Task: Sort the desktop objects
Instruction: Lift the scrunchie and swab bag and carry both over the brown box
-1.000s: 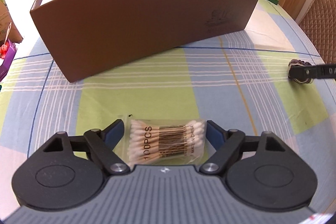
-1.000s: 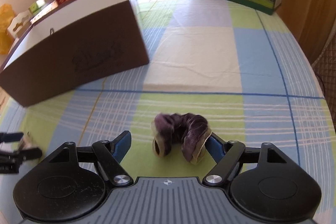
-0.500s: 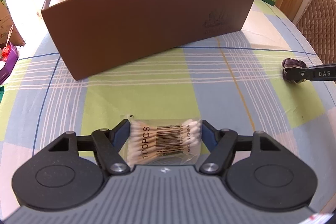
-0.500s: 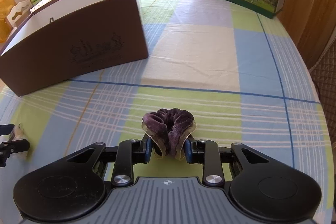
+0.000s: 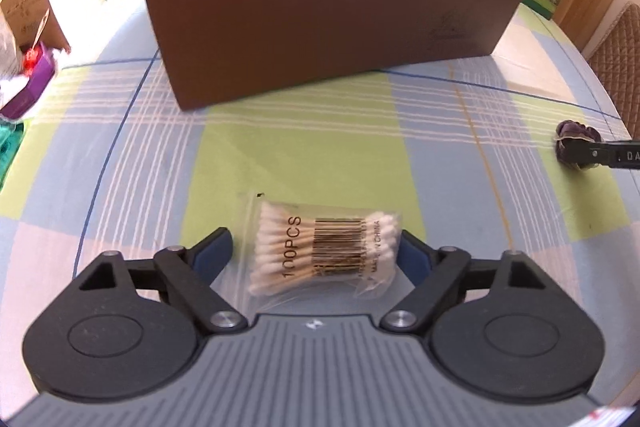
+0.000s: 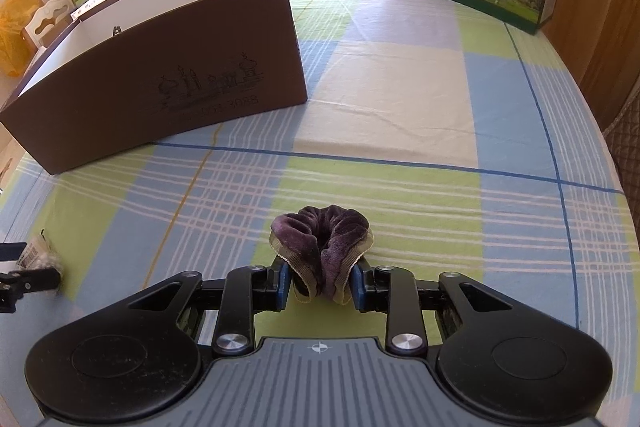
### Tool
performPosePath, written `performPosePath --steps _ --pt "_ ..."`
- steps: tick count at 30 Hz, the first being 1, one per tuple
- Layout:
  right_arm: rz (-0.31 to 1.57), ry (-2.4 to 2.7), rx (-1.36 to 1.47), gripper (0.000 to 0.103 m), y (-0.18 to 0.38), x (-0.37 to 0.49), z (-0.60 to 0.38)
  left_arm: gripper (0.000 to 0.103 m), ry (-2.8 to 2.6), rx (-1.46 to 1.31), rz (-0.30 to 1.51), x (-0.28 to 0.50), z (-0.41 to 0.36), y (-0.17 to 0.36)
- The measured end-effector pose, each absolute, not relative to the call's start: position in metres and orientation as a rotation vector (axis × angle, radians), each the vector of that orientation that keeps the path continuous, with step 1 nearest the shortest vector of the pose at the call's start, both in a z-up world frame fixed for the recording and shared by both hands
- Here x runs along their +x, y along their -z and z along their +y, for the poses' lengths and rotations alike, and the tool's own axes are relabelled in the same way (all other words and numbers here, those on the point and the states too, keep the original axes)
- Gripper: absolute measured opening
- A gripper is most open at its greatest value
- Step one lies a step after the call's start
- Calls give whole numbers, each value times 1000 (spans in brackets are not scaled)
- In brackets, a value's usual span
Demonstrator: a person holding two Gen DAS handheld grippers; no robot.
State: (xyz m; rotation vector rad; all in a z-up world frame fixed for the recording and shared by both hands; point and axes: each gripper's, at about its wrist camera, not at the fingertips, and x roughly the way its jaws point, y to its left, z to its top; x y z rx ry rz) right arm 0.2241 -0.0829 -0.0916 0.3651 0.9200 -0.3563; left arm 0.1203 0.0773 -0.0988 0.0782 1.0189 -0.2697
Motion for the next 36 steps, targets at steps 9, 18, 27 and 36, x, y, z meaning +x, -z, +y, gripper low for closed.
performPosePath --steps 9,18,27,36 --pt "923 352 358 27 92 224 -83 68 285 69 1006 123 79 94" --pt "923 304 353 25 86 226 -77 68 299 115 971 126 72 71" --pt "887 208 344 16 67 236 -61 68 300 112 919 131 71 44" --pt "835 130 348 14 44 243 -50 68 317 101 883 131 69 21"
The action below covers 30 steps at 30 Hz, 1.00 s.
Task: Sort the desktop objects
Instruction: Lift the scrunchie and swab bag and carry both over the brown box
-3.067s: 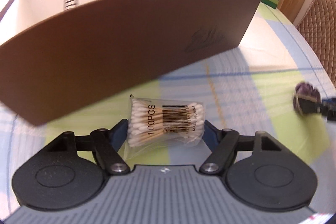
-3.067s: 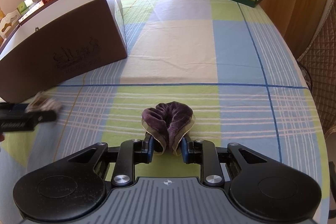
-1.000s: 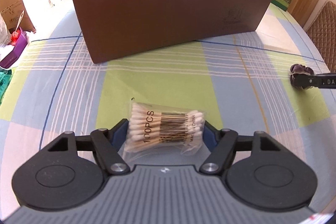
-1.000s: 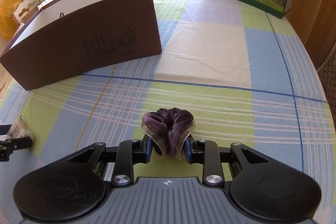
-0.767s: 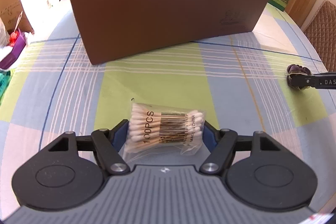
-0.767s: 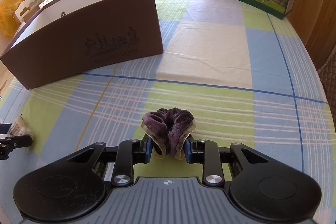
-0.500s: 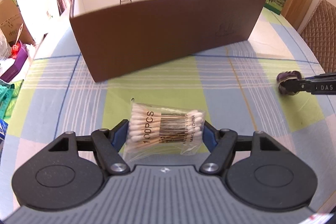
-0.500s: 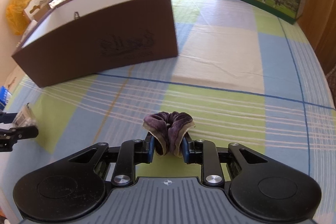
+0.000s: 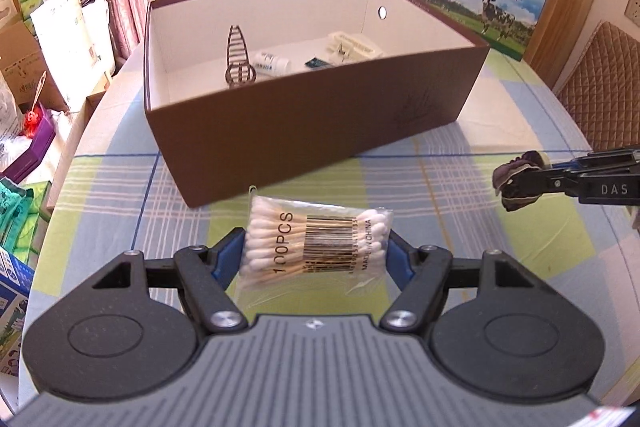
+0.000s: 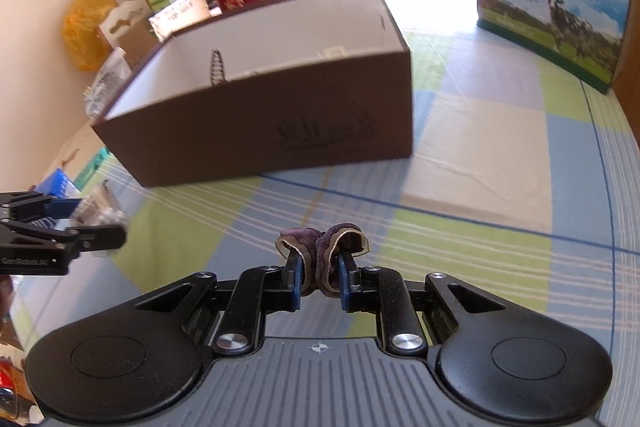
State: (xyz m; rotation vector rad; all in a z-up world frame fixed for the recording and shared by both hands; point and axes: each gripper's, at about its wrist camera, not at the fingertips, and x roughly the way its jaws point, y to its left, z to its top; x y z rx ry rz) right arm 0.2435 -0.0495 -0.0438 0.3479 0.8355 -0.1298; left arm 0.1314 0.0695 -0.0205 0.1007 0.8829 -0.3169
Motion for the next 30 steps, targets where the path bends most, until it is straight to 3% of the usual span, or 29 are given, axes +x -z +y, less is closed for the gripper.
performPosePath --steps 19,30 --pt "689 9 315 15 -22 271 -49 68 347 94 746 159 69 -33" --pt "607 -45 266 15 -55 334 -52 68 327 123 706 216 79 -54"
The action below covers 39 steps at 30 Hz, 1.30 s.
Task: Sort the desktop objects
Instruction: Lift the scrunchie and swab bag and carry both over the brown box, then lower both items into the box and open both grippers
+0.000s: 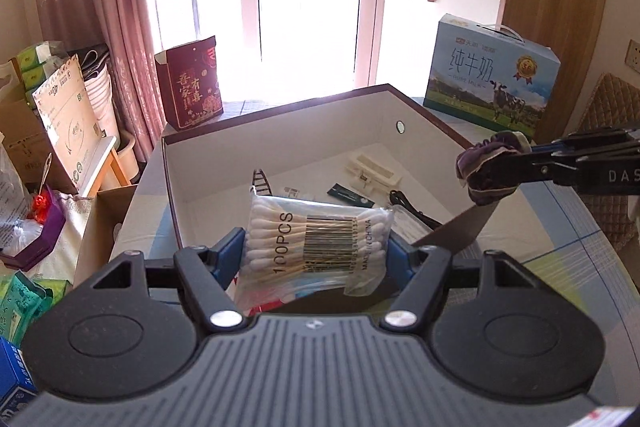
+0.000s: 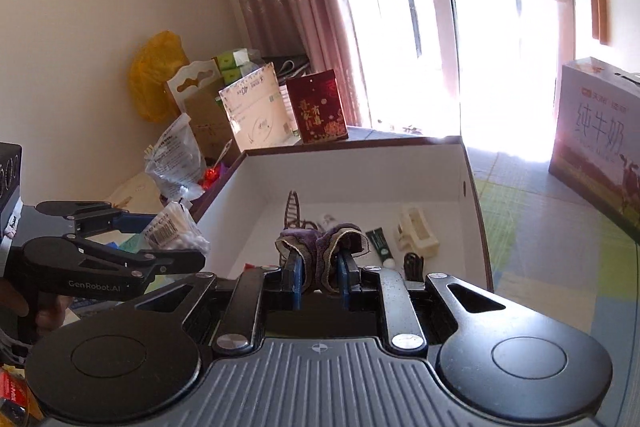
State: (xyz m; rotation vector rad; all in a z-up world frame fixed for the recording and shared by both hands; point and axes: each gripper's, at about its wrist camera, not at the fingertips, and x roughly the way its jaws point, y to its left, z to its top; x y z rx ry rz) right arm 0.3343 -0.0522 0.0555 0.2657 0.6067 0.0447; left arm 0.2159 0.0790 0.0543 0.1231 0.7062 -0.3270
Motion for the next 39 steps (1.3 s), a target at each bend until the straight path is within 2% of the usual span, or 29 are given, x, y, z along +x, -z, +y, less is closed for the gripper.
performPosePath --steps 22,32,39 --pt "870 5 162 15 12 504 -68 68 278 281 860 365 95 -8" --pt "980 16 193 15 38 543 -76 69 270 323 937 410 87 19" --pt "998 9 183 15 42 542 -79 77 265 343 969 417 84 28"
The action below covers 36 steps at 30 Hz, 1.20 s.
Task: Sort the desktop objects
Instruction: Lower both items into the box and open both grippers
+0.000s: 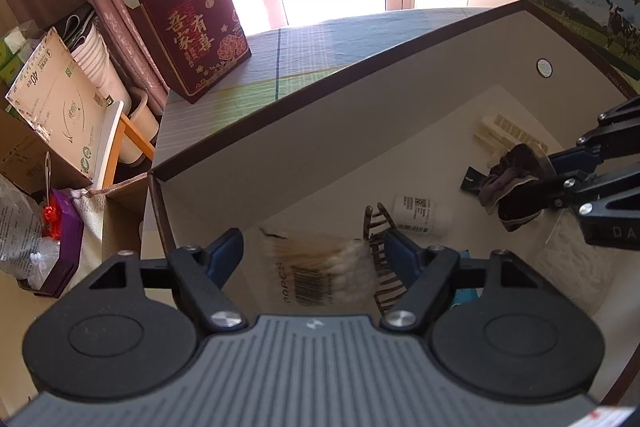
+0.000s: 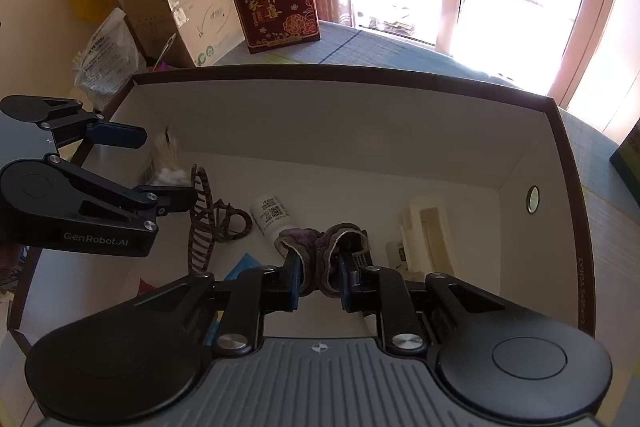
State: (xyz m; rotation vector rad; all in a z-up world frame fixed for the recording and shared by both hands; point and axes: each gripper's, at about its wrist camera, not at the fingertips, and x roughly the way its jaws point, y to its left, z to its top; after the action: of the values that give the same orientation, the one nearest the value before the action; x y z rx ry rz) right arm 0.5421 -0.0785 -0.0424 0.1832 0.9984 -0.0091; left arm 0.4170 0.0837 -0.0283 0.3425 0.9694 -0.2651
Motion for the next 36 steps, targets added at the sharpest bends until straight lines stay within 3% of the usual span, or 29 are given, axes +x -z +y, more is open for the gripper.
performPosePath --steps 3,8,9,12,20,30,36 --pt "1005 10 187 15 44 542 -81 83 261 341 962 417 81 27" --pt "1006 -1 183 16 45 541 -81 84 267 335 949 414 79 22" --pt "1006 -8 188 22 45 540 -81 84 266 334 948 414 79 21" --pt "986 -6 181 58 44 538 -80 87 252 330 946 412 79 20" --pt "966 -15 133 71 38 529 -73 89 208 297 937 403 82 15" --pt "967 20 105 101 33 518 -70 93 176 270 911 388 81 2" --pt "938 77 93 101 29 499 -69 98 141 248 873 371 83 -10"
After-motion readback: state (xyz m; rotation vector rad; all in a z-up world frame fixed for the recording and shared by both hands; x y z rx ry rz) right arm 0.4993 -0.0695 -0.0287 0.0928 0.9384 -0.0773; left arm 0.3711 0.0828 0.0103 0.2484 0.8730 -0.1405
